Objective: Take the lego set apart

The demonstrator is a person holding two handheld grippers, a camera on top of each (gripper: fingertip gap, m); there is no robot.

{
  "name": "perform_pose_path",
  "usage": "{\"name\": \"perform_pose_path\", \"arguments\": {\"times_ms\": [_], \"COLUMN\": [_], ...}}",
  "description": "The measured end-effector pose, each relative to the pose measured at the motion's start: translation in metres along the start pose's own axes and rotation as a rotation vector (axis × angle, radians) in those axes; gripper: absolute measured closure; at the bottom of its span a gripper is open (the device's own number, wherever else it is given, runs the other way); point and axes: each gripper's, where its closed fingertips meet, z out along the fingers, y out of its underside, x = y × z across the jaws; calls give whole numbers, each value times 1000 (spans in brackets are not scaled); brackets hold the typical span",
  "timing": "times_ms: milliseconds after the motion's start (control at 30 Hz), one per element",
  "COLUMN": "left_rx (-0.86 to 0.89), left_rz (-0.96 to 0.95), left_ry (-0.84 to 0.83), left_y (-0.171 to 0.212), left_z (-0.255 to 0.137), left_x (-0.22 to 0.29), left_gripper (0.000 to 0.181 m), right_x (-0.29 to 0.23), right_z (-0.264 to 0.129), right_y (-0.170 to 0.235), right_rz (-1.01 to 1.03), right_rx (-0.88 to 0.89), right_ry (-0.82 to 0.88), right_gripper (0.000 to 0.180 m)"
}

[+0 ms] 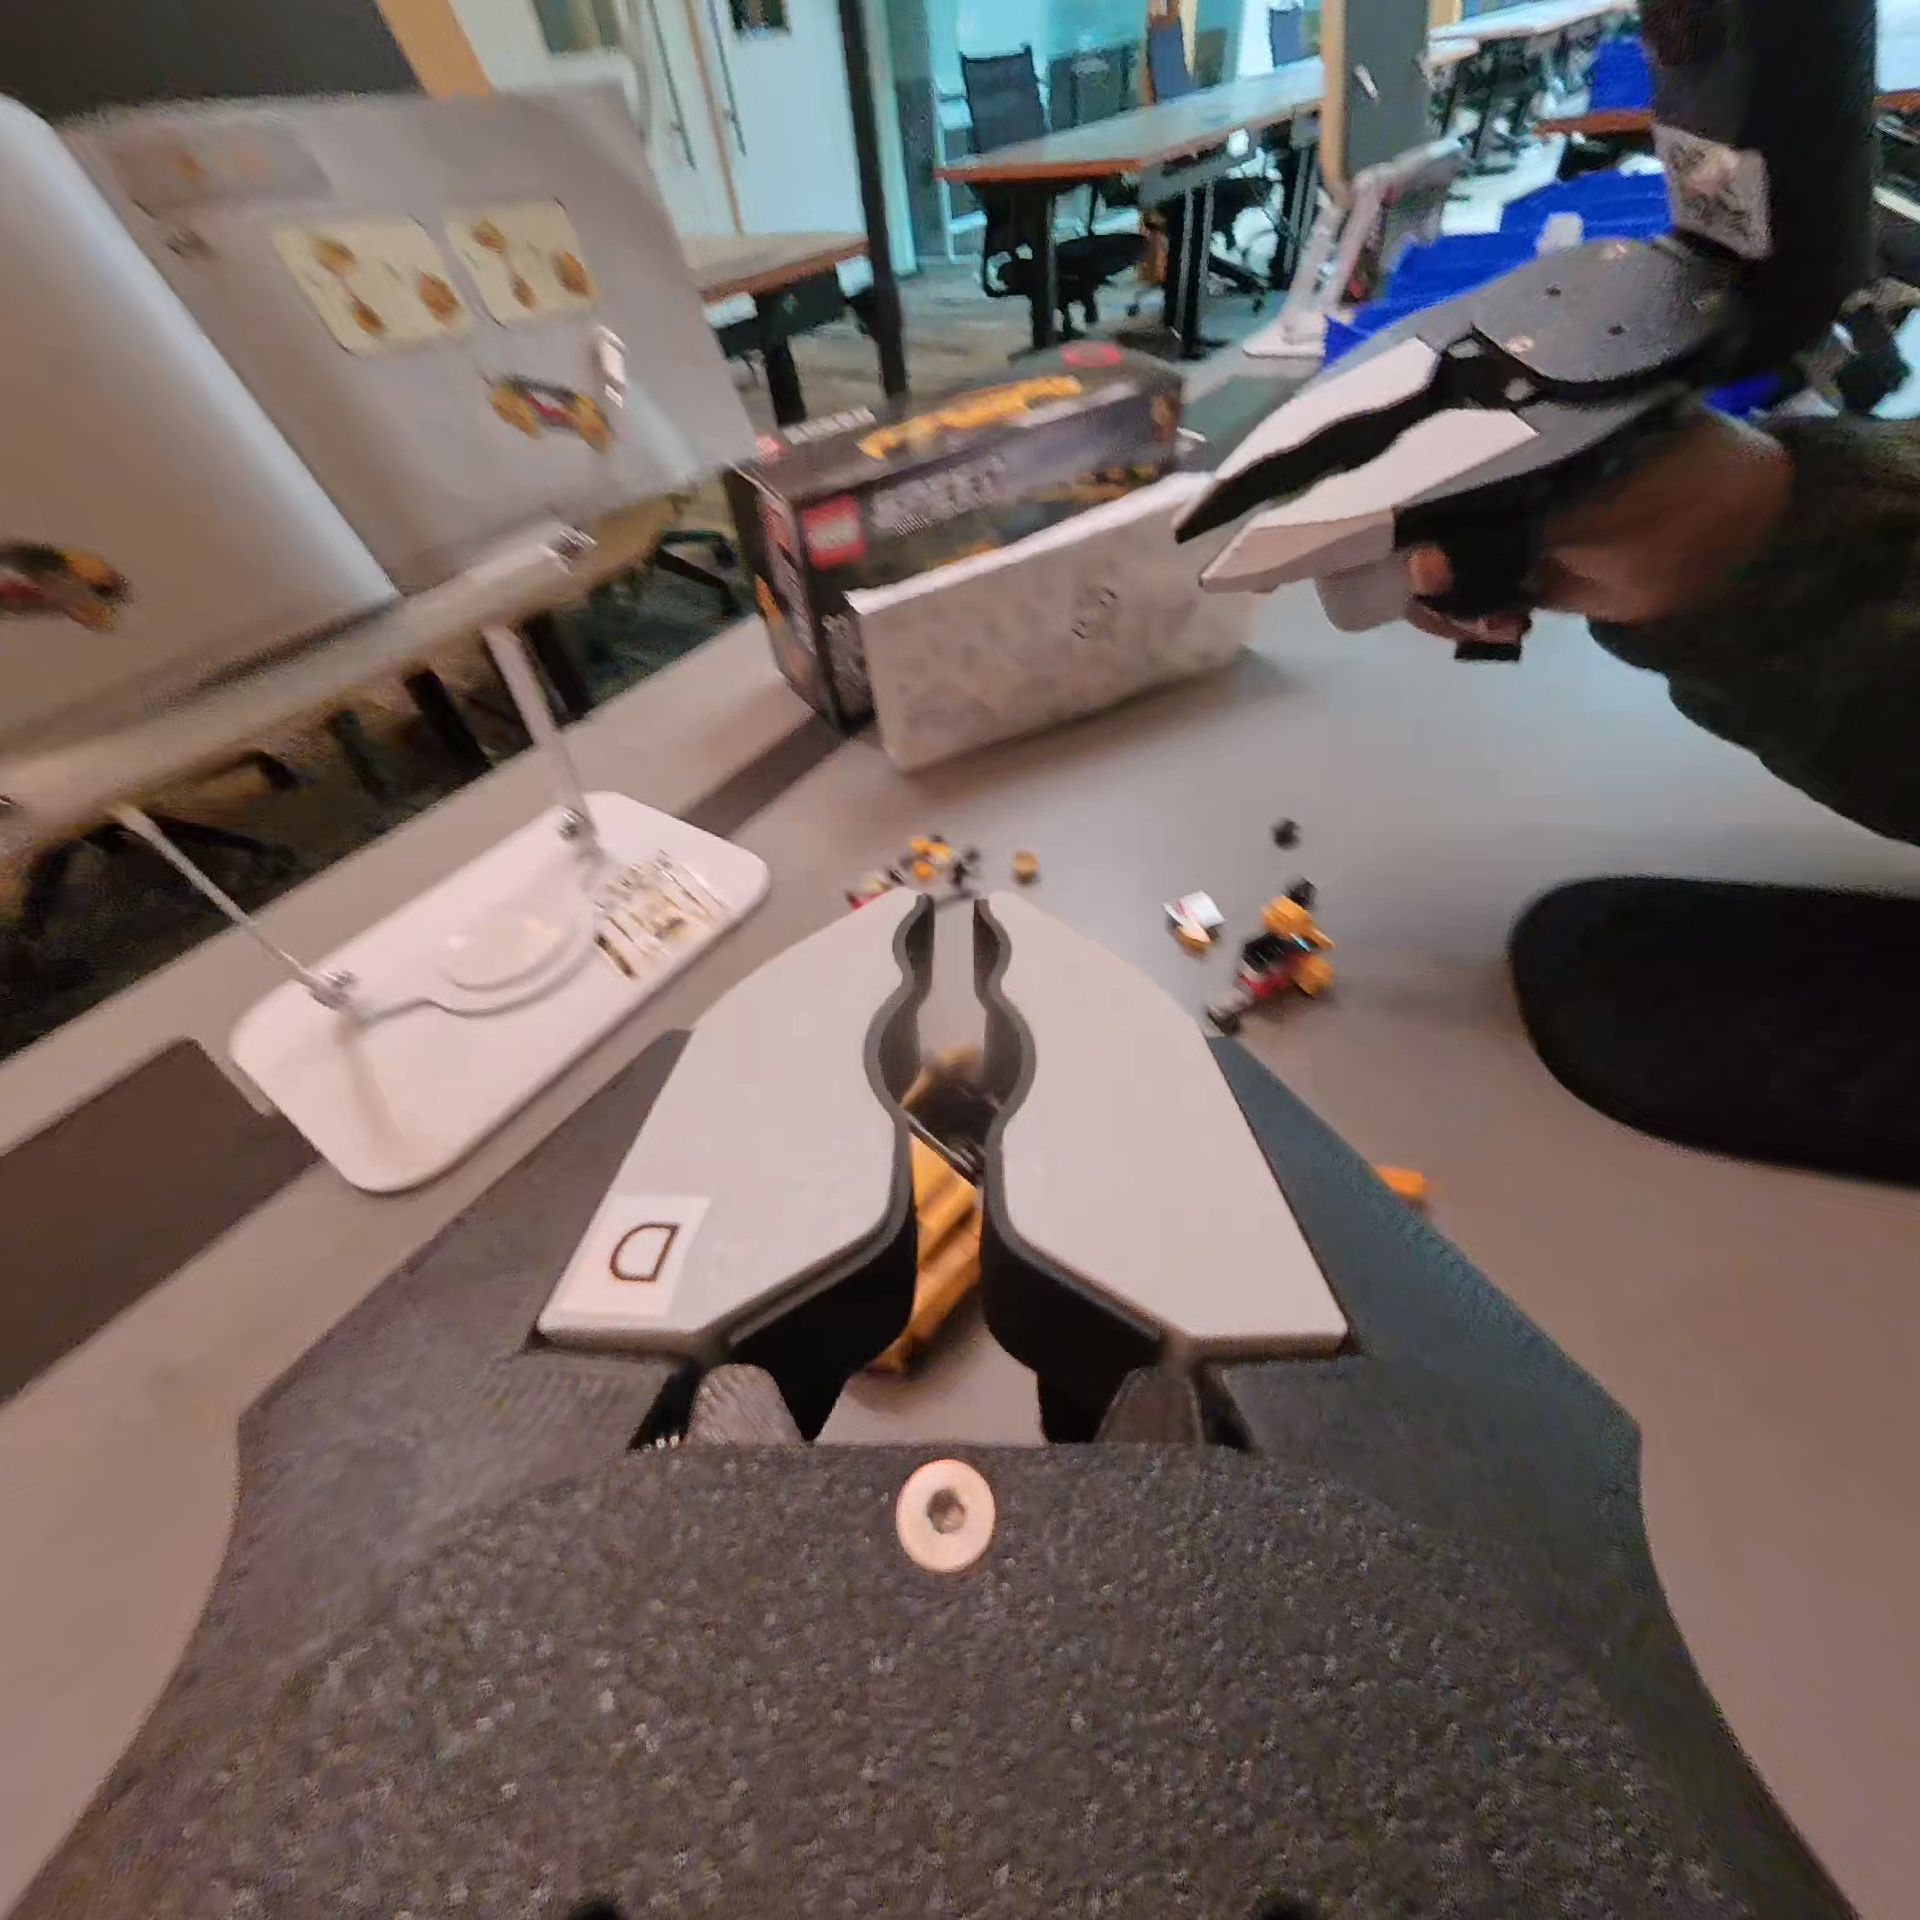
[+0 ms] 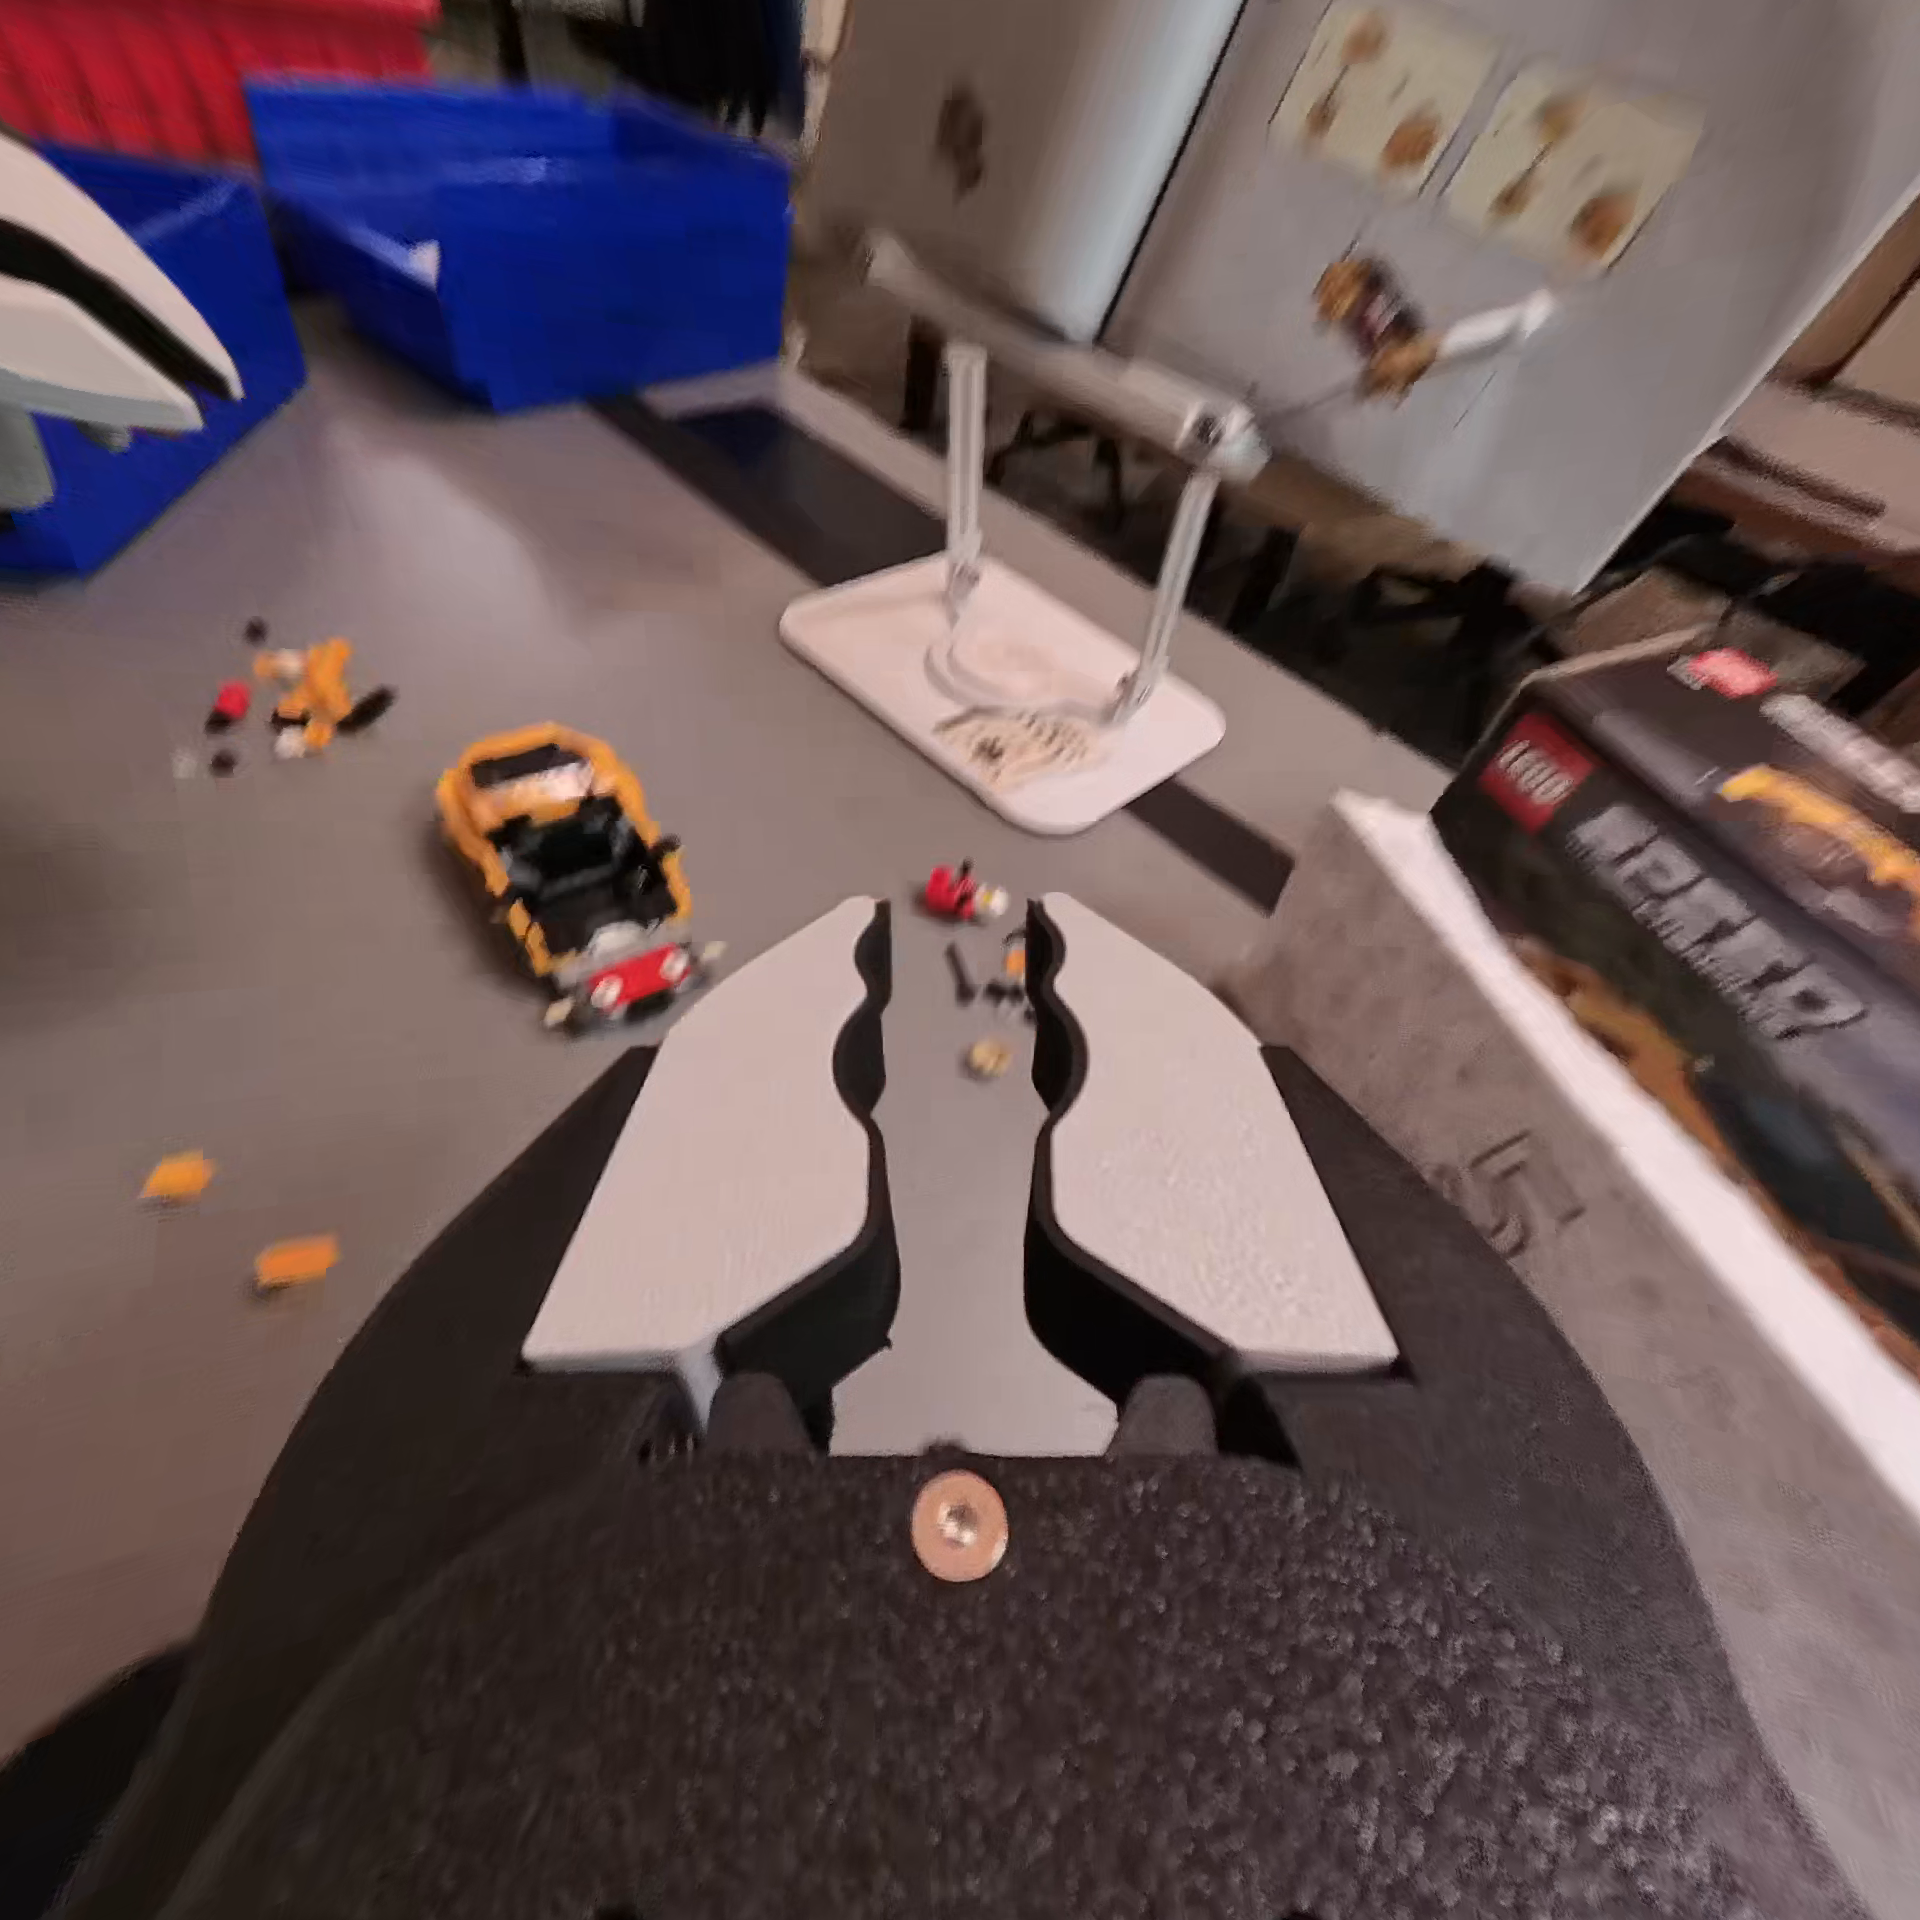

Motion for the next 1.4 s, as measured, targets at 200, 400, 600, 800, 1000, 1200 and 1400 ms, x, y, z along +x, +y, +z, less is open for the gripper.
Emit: {"name": "perform_pose_path", "arguments": {"times_ms": [200,400,600,800,1000,1200,1400], "left_rx": [-113,-145,-159,-80,138,252,225], "left_rz": [86,30,-3,-26,-62,-102,-111], "left_ry": [74,141,178,260,417,564,560], "left_y": [64,87,98,85,24,-17,-9], "left_z": [6,19,26,30,38,36,37], "left_x": [39,47,54,76,113,140,141], "left_gripper": [172,173,173,172,156,155,164], "right_x": [-45,-65,-67,-76,-126,-154,-155], "right_z": [-13,-9,6,-16,-48,-48,-45], "right_y": [81,137,149,67,-24,-36,-27], "right_rz": [-57,-212,-278,-55,159,247,231], "right_rx": [-277,-470,-504,-12,464,524,504], "right_ry": [-183,-269,-325,-487,-762,-879,-878], "right_gripper": [157,151,158,159,159,159,159]}}
